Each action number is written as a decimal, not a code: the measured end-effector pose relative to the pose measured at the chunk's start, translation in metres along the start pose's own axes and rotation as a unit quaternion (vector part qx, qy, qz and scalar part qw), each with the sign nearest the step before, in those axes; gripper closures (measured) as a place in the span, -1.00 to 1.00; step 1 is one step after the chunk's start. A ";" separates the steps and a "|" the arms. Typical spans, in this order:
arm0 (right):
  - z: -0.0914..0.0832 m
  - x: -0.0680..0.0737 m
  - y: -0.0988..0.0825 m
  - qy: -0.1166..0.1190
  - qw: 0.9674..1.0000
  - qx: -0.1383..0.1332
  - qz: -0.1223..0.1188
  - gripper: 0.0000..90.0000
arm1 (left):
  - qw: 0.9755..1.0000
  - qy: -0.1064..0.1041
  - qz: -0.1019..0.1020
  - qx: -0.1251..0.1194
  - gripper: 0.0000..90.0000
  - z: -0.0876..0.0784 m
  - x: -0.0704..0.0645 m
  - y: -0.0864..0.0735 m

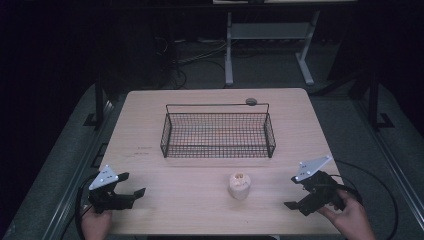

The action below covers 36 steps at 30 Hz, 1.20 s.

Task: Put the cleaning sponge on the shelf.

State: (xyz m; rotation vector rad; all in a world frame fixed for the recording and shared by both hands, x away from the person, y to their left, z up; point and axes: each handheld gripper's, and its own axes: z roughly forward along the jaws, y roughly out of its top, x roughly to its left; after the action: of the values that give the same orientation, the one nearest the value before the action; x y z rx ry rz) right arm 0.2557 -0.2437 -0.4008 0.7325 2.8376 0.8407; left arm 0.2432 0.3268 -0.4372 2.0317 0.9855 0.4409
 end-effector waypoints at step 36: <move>0.025 0.010 0.067 0.049 0.996 0.034 -0.067 -0.67 | 1.000 0.001 -0.003 -0.003 -0.70 -0.002 0.001 0.000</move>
State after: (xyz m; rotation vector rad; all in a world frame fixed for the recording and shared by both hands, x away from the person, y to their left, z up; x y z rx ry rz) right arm 0.2806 -0.1777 -0.3862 0.5135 2.9744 0.7843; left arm 0.2426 0.3287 -0.4364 2.0224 0.9899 0.4437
